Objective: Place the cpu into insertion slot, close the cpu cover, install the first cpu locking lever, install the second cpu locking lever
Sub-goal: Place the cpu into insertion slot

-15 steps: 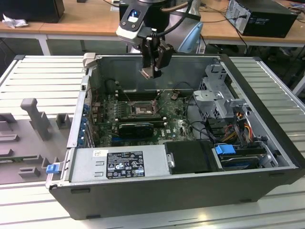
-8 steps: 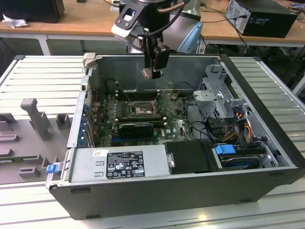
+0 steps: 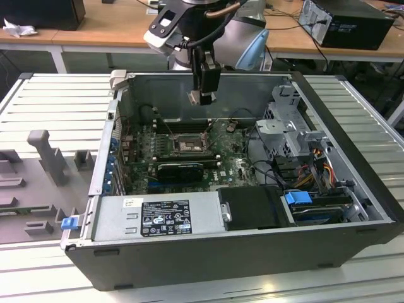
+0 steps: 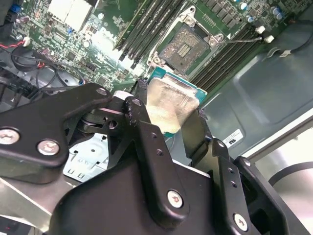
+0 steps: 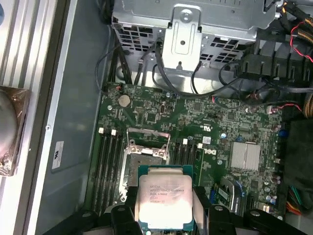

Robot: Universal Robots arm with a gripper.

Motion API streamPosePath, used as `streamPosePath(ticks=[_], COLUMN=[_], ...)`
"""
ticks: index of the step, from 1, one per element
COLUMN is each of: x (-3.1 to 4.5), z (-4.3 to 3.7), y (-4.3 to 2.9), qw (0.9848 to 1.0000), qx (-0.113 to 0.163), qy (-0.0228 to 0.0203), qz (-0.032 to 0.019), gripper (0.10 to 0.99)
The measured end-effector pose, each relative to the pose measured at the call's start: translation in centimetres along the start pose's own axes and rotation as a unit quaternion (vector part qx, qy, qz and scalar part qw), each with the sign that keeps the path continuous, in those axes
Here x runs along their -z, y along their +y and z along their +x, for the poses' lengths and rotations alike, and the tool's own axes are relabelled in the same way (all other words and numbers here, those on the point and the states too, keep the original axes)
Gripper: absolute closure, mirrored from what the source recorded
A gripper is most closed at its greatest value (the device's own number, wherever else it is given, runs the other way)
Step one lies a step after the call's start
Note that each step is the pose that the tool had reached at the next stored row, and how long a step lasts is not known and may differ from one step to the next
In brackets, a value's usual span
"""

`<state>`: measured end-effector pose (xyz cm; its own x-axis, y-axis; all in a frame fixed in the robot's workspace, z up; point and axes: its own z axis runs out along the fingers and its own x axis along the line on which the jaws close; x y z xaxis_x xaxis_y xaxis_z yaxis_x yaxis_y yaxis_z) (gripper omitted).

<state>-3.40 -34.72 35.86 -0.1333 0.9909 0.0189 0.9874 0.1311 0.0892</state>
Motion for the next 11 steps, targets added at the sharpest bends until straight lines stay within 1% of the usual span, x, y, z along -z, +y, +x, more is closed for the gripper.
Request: streamPosePath(ticks=[7, 11], x=[-0.12, -0.32], z=[0.0, -0.01], y=[-0.01, -0.03], qw=[1.0, 1.0], qx=[0.0, 0.0], qy=[-0.0003, -0.0002], qz=[0.0001, 0.0009], gripper=[0.561, 0.561])
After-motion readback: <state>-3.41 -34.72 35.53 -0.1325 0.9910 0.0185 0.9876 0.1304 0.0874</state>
